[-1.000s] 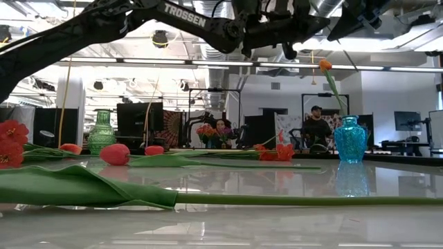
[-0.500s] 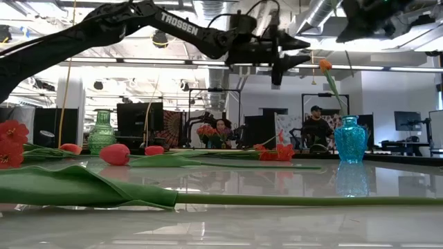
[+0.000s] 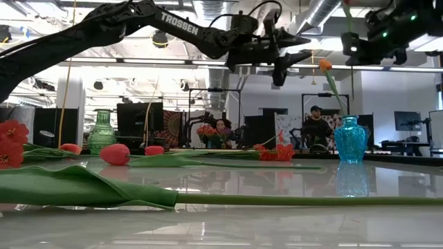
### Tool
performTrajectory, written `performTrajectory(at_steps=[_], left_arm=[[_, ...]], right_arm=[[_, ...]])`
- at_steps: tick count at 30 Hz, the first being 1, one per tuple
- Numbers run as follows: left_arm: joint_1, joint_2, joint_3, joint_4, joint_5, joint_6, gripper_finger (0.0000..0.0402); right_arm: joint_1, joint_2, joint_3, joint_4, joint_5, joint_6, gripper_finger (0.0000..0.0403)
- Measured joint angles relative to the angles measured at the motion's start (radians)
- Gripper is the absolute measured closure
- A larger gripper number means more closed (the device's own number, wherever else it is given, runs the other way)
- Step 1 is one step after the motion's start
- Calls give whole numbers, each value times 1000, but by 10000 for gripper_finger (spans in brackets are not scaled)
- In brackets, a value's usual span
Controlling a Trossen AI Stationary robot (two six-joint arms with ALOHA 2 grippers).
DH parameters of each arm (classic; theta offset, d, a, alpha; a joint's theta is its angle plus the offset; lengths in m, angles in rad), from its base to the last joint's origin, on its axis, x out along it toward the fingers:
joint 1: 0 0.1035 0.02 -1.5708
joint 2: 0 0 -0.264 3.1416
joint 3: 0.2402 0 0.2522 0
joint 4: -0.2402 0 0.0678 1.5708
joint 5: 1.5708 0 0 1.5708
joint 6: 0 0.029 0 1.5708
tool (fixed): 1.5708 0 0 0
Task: Sort flowers into vase by color
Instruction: Put the right orange tulip into the top blue vase
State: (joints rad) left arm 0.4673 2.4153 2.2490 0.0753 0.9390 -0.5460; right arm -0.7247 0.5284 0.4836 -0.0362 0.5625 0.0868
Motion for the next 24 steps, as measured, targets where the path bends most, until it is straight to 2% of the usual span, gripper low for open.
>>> performTrajectory(at_steps=[15,24], left_arm=[[-4,0,0,-3,-1,-29,260],[-4,0,0,-3,-2,-31,260]], right_arm=[[-11,59,-163,345,110,-37,378],[-31,154,-165,414,118,-96,377]])
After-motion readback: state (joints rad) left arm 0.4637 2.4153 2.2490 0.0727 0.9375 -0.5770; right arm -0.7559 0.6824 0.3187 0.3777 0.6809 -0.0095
